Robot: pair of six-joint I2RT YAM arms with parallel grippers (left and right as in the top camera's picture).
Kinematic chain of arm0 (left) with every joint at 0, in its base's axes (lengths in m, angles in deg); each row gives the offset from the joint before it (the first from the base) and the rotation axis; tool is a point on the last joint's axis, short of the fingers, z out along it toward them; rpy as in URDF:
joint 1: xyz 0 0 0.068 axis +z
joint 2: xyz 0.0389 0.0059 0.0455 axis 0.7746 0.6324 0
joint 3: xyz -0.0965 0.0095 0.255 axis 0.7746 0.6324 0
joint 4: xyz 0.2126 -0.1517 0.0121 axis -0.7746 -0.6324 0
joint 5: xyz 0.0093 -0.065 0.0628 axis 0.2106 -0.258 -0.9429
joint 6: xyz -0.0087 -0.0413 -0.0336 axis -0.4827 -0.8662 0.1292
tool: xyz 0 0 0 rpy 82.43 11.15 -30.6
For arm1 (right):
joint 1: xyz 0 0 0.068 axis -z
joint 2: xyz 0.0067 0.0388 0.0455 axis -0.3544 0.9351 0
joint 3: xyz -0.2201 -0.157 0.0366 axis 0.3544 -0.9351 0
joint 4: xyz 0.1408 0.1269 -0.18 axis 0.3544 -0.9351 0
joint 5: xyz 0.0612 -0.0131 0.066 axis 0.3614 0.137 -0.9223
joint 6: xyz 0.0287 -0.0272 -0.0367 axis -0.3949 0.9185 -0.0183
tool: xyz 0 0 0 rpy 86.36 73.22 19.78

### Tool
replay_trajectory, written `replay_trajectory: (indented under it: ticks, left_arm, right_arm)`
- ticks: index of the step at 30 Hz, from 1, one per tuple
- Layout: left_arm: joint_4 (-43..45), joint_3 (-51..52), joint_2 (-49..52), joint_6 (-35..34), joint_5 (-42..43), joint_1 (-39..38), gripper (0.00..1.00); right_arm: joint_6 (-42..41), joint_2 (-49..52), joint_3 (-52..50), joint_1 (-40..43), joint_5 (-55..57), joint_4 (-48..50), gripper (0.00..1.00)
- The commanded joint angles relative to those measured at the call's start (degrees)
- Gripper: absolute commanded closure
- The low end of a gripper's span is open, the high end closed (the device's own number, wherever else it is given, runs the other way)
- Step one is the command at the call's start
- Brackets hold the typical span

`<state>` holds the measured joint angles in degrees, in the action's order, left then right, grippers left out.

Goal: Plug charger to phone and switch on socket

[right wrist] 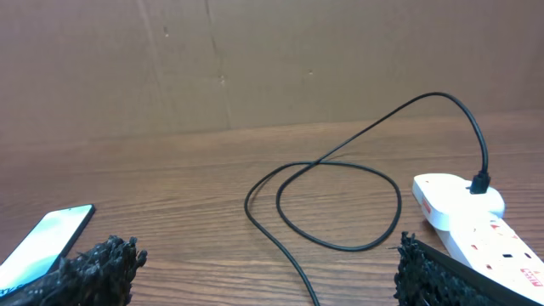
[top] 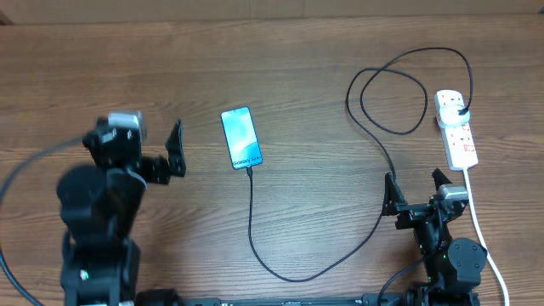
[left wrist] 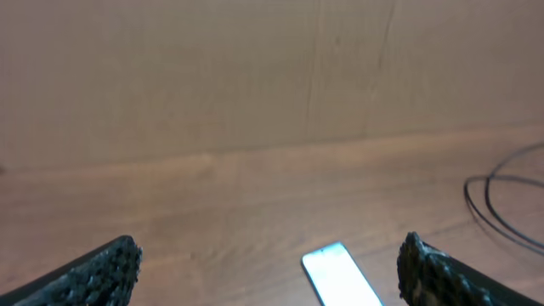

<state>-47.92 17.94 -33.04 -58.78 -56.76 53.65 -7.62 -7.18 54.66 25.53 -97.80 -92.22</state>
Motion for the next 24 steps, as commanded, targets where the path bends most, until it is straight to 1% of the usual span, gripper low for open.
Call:
replay_trajectory:
  ticks: [1, 10, 17, 24]
  left_arm:
    - [4.2, 11.0, -9.2, 0.9, -0.3, 1.2, 0.00]
    - [13.5, 33.7, -28.1, 0.9, -1.3, 2.5, 0.00]
    - [13.5, 40.7, -34.7, 1.3, -2.1, 2.5, 0.01]
    - [13.0, 43.7, -38.7, 1.4, -3.4, 2.9, 0.00]
  right_arm:
    - [0.0, -0.6, -0.3, -0.3, -0.2, 0.3, 0.00]
    - [0.0, -0.6, -0.3, -0.3, -0.2, 0.3, 0.00]
    - [0.0, -0.6, -0.3, -0.3, -0.2, 0.3, 0.00]
    - [0.0, -0.6, -0.3, -0.3, -0.2, 0.3, 0.00]
